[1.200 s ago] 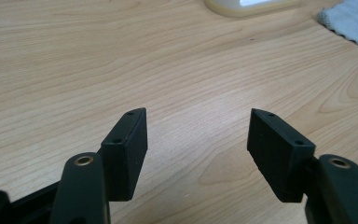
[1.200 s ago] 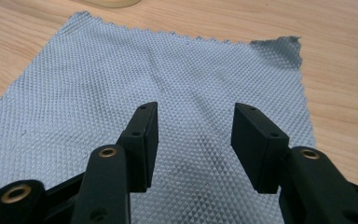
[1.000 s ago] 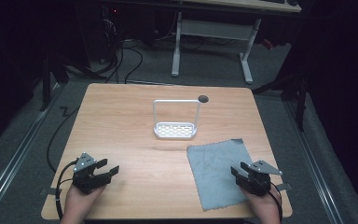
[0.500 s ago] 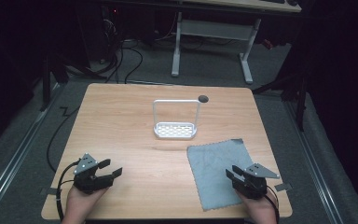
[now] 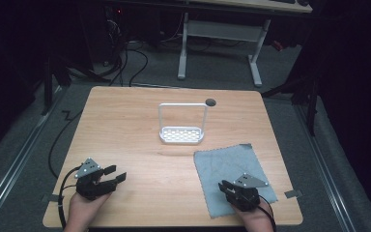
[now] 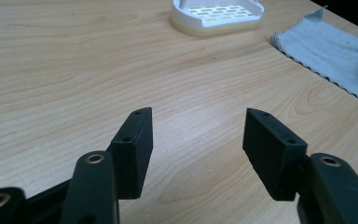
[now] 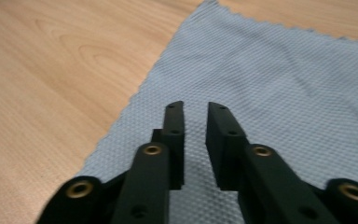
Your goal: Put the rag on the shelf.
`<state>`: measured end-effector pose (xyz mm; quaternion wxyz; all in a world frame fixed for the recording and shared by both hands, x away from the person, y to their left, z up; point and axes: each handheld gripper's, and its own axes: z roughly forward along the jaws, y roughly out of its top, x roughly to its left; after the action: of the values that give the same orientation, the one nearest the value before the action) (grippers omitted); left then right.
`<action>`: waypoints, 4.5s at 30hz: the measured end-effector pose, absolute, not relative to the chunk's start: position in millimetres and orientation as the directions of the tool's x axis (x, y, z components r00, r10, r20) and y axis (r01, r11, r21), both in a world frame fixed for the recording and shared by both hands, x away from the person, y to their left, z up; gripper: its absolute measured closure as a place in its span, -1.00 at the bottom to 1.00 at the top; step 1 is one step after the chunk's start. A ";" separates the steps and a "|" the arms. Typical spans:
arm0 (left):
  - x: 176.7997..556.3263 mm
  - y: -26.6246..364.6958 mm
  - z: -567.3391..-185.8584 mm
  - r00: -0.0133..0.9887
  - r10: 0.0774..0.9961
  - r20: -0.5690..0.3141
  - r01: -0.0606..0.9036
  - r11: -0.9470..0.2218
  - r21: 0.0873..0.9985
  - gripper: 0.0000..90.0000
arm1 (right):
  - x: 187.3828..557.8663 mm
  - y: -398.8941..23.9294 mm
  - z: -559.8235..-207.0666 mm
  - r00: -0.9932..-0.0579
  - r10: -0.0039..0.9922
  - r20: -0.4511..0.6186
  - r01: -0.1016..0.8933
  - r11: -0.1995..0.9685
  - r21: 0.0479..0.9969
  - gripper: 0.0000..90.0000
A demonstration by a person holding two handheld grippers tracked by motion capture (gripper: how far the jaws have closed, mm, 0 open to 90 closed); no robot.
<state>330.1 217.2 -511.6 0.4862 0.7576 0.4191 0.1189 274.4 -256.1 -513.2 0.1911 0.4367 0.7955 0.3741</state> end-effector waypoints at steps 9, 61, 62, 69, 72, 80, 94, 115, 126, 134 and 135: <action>330.8 216.2 -510.5 0.606 0.762 -0.229 0.534 -0.175 0.828 -0.13 | 273.6 -240.2 -522.0 -0.593 0.805 -0.010 0.562 0.422 0.711 1.00; 298.1 164.5 -508.7 0.662 0.730 -0.166 0.500 -0.265 0.825 -0.10 | 289.1 -233.9 -503.9 -0.601 0.800 -0.007 0.489 0.374 0.788 0.90; 299.9 157.8 -509.1 0.670 0.724 -0.161 0.497 -0.277 0.823 -0.10 | 287.7 -238.9 -503.6 -0.591 0.807 -0.006 0.492 0.366 0.790 0.90; 311.8 127.2 -512.4 0.684 0.710 -0.170 0.511 -0.300 0.806 -0.10 | 275.6 -275.6 -501.6 -0.508 0.861 -0.001 0.516 0.305 0.801 0.86; 317.0 110.7 -514.2 0.698 0.688 -0.198 0.526 -0.305 0.794 0.00 | 273.0 -284.9 -501.6 -0.484 0.875 0.004 0.523 0.286 0.803 0.86; 325.4 46.2 -517.9 0.777 0.585 -0.231 0.514 -0.380 0.769 0.83 | 274.0 -295.2 -504.5 -0.454 0.891 0.023 0.546 0.257 0.797 0.86; 327.2 30.3 -530.6 0.783 0.592 -0.190 0.517 -0.450 0.728 0.92 | 278.4 -292.7 -509.7 -0.453 0.891 0.027 0.561 0.261 0.786 0.86; 329.6 97.1 -522.5 0.697 0.694 -0.182 0.564 -0.373 0.736 0.67 | 329.4 -247.7 -521.6 -0.547 0.837 0.028 0.553 0.336 0.763 0.87; 335.6 84.0 -528.5 0.724 0.682 -0.105 0.524 -0.443 0.727 0.60 | 332.7 -235.3 -528.5 -0.574 0.818 -0.022 0.554 0.408 0.725 0.91; 311.2 100.0 -527.5 0.750 0.651 -0.119 0.518 -0.464 0.718 0.61 | 306.7 -231.8 -528.0 -0.609 0.793 0.000 0.548 0.421 0.723 0.91; 307.9 102.3 -528.3 0.754 0.644 -0.125 0.514 -0.461 0.724 0.61 | 302.5 -230.3 -527.7 -0.613 0.790 -0.005 0.546 0.428 0.720 0.91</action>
<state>307.9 102.3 -528.3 0.3921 0.8505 0.3404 0.0834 302.5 -230.3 -527.7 0.1741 0.4038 0.8269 0.3506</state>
